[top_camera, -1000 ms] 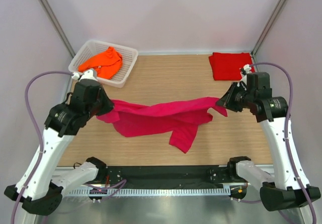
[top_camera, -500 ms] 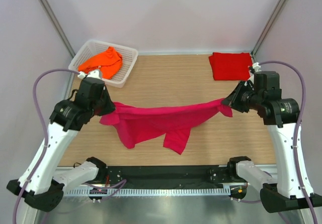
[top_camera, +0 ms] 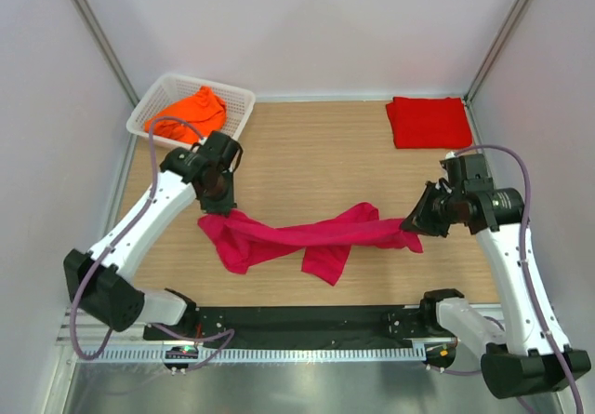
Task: Fold and stack the t-shirts
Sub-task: Flatten the tshirt out
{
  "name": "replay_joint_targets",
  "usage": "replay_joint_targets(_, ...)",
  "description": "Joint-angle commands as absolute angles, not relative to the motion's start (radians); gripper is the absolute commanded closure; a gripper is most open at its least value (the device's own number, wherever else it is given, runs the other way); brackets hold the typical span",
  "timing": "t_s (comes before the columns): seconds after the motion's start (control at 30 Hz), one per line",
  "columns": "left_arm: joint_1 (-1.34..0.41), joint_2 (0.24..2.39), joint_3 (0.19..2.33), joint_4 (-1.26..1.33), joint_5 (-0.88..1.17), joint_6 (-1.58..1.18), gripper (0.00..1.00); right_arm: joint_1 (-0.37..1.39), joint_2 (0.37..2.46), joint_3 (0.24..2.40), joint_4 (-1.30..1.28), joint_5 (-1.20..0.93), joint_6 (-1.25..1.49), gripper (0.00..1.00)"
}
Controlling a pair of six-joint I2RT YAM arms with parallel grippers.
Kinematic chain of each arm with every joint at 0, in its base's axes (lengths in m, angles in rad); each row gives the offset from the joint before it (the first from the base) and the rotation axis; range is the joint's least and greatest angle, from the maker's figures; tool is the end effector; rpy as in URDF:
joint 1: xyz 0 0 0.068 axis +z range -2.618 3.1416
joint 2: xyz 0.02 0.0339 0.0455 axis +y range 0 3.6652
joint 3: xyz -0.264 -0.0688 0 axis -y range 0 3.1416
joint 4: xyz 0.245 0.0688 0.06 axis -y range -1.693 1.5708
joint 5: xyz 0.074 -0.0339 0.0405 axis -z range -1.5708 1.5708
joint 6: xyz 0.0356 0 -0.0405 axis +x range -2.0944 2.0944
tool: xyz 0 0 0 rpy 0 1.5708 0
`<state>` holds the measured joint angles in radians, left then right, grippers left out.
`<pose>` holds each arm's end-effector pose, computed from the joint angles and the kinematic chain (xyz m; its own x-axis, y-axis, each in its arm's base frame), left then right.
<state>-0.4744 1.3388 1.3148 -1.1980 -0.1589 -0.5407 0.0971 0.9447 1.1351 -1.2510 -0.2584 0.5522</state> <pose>0.2187 -0.1060 0.3220 -0.9242 -0.0968 -0.3696 -0.0849 0.9952 -0.0484 0.1459 0.0234 0.3381 -0.8538 0.4264 -0.2988 0.2701 0.8533 0.4460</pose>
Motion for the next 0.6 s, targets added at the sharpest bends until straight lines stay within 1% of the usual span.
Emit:
replay_joint_targets(0.0,-0.466,1.448,1.331,-1.177,-0.069,-0.502,1.0,0.098,1.073,1.13,-1.18,-0.282,0.54,0.99)
replay_joint_targets(0.2,-0.463,1.623,1.403,-1.155,-0.069,-0.466,1.0,0.1,1.262,1.175,-1.062,-0.299,0.514,0.99)
replay_joint_targets(0.43,-0.433,1.813,1.58,-1.178,-0.094,-0.456,1.0,0.1,1.543,1.245,-0.954,-0.291,0.454,0.99)
replay_joint_targets(0.47,-0.42,1.83,1.601,-1.181,-0.098,-0.456,0.99,0.097,1.616,1.265,-0.948,-0.29,0.451,0.99)
replay_joint_targets(0.53,-0.41,1.873,1.669,-1.2,-0.107,-0.457,0.96,0.1,1.69,1.336,-0.924,-0.297,0.448,0.99)
replay_joint_targets(0.57,-0.402,1.885,1.69,-1.218,-0.121,-0.457,0.93,0.1,1.754,1.362,-0.917,-0.311,0.452,0.99)
